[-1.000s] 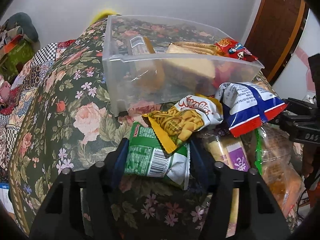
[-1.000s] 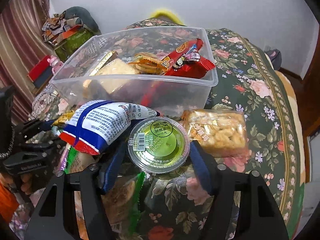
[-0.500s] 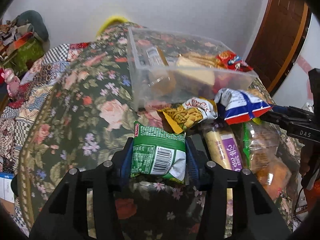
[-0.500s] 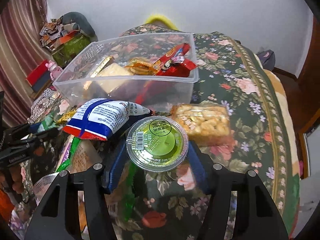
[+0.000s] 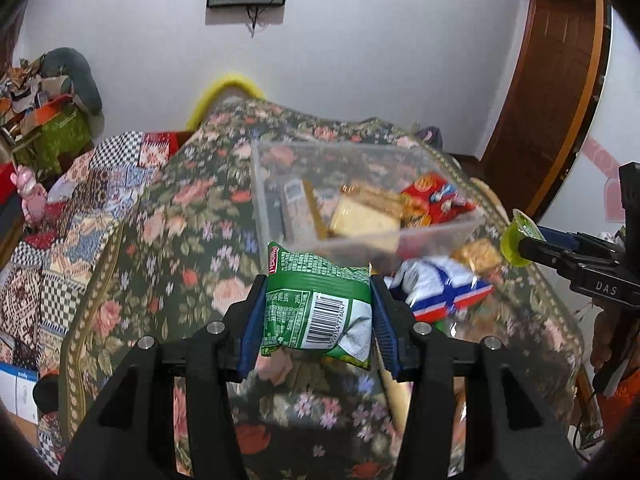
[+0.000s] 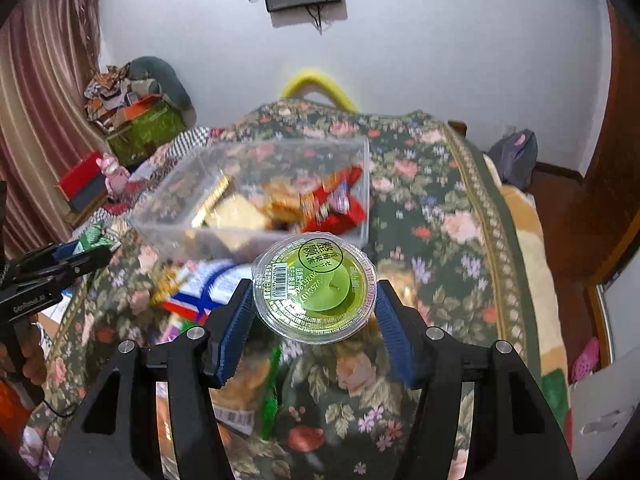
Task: Organize snacks
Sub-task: 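Place the green chip bag and green-lidded cup into the clear box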
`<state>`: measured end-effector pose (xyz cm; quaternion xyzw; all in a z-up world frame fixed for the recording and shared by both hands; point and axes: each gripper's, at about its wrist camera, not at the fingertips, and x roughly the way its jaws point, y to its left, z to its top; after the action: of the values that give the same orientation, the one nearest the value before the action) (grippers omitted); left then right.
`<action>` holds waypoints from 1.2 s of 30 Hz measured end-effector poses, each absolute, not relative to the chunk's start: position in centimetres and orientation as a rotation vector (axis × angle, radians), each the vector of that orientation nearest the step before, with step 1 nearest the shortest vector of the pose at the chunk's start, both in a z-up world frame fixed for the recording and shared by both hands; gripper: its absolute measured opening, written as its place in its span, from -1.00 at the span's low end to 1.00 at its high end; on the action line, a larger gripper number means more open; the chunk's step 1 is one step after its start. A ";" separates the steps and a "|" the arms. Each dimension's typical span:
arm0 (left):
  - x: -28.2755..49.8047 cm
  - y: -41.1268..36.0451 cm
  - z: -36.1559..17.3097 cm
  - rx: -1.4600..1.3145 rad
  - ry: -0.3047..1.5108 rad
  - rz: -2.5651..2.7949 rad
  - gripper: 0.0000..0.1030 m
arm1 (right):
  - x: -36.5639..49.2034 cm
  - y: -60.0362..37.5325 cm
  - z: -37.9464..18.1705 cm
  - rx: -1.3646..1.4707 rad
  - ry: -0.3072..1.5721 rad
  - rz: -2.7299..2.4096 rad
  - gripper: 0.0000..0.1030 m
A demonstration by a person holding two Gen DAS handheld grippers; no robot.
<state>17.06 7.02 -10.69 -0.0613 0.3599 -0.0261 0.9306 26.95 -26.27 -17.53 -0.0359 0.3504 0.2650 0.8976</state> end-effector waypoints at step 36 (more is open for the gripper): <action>32.9 7.0 -13.0 -0.093 0.815 -0.027 -0.03 | 39.5 -16.7 -18.9 -0.136 0.817 0.527 0.13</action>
<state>32.91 7.02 -13.04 -0.0451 0.3963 -0.0132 0.9169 39.48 -16.71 -18.86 -0.0654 0.3922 0.2532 0.8819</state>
